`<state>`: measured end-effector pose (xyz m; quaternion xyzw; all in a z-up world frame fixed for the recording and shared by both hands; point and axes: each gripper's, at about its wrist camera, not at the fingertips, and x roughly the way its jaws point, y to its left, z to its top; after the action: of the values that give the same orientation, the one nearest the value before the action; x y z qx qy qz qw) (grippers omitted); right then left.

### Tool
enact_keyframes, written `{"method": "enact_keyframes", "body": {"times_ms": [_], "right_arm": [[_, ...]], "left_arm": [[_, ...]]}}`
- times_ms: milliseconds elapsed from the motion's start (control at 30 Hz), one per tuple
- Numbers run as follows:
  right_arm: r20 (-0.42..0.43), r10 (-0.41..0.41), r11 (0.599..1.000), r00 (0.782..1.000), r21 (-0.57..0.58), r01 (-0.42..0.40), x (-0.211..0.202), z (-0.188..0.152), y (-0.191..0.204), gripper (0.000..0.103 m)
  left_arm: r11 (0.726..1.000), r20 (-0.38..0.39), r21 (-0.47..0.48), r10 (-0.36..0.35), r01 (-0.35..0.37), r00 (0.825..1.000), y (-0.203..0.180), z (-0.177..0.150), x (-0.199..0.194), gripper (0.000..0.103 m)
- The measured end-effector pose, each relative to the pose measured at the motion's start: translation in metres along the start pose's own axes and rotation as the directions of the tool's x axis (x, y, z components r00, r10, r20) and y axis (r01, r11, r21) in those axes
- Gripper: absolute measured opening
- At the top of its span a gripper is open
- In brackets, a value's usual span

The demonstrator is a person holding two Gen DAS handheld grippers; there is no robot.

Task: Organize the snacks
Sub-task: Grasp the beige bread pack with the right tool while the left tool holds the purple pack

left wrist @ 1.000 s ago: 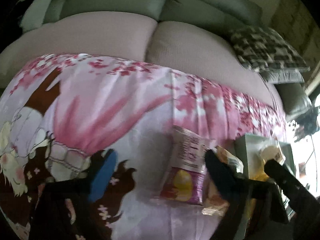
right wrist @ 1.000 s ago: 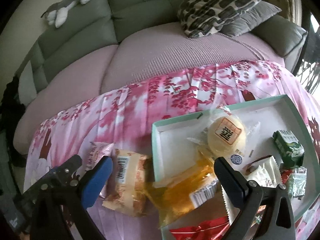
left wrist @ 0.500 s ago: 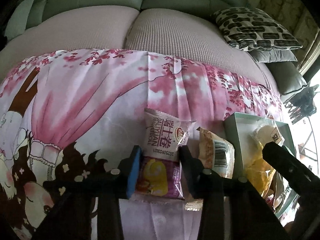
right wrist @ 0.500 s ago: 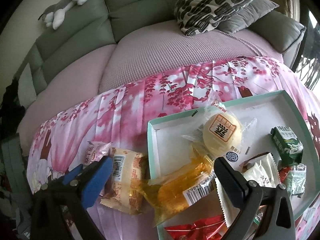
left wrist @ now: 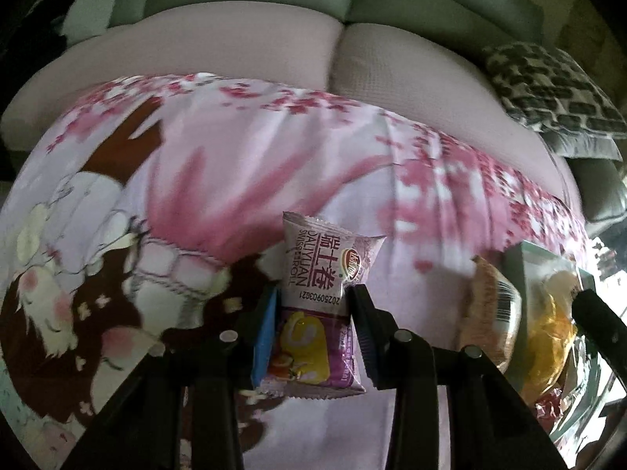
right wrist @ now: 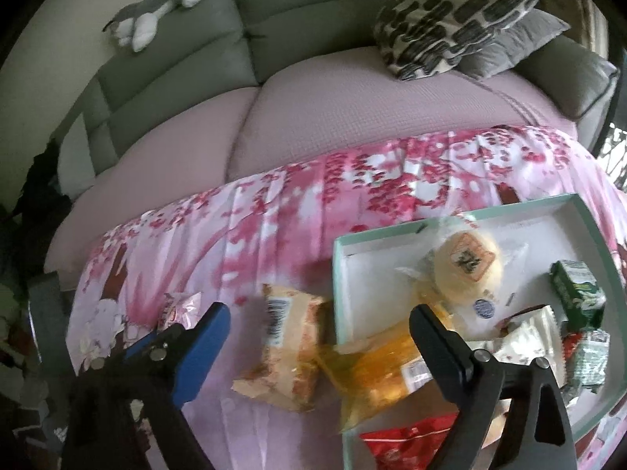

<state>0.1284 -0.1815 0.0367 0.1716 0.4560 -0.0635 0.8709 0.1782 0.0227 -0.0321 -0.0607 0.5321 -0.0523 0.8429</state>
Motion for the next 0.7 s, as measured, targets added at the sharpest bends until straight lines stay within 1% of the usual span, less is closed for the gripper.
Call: {"method": "enact_keyframes", "body": {"times_ms": [67,100,200,267,400,467,600,700], "right_arm": [[-0.012,0.014,1.000,1.000,-0.024,-0.015,0.003,-0.002,0.008,0.086],[-0.019,0.023,0.999,1.000,-0.030,-0.023,0.005,-0.003,0.010,0.085],[-0.060,0.049,0.997,0.997,-0.051,-0.052,0.015,-0.008,0.019,0.076],[-0.069,0.044,0.997,0.997,-0.067,-0.048,0.017,-0.010,0.022,0.070],[-0.082,0.046,0.995,0.996,-0.085,-0.053,0.020,-0.014,0.028,0.066],[-0.092,0.045,0.994,0.995,-0.099,-0.054,0.022,-0.015,0.031,0.055],[-0.103,0.053,0.991,0.993,-0.115,-0.064,0.023,-0.017,0.036,0.055],[-0.129,0.072,0.990,0.989,-0.114,-0.087,0.027,-0.019,0.038,0.051]], "left_arm": [[1.000,0.002,-0.015,0.017,-0.017,1.000,0.008,0.000,-0.002,0.040],[1.000,0.002,-0.021,0.021,-0.021,1.000,0.009,0.001,-0.001,0.040],[0.999,0.002,-0.036,0.019,-0.019,1.000,0.014,0.001,-0.002,0.040],[0.999,0.002,-0.039,0.015,-0.015,1.000,0.016,0.001,-0.001,0.040],[0.999,0.001,-0.042,0.014,-0.014,1.000,0.015,0.001,-0.002,0.040],[0.999,0.000,-0.045,0.011,-0.011,1.000,0.016,0.002,-0.001,0.040],[0.999,-0.001,-0.049,0.010,-0.010,1.000,0.015,0.002,0.000,0.040],[0.999,-0.001,-0.048,0.010,-0.010,1.000,0.016,0.002,0.000,0.040]]}}
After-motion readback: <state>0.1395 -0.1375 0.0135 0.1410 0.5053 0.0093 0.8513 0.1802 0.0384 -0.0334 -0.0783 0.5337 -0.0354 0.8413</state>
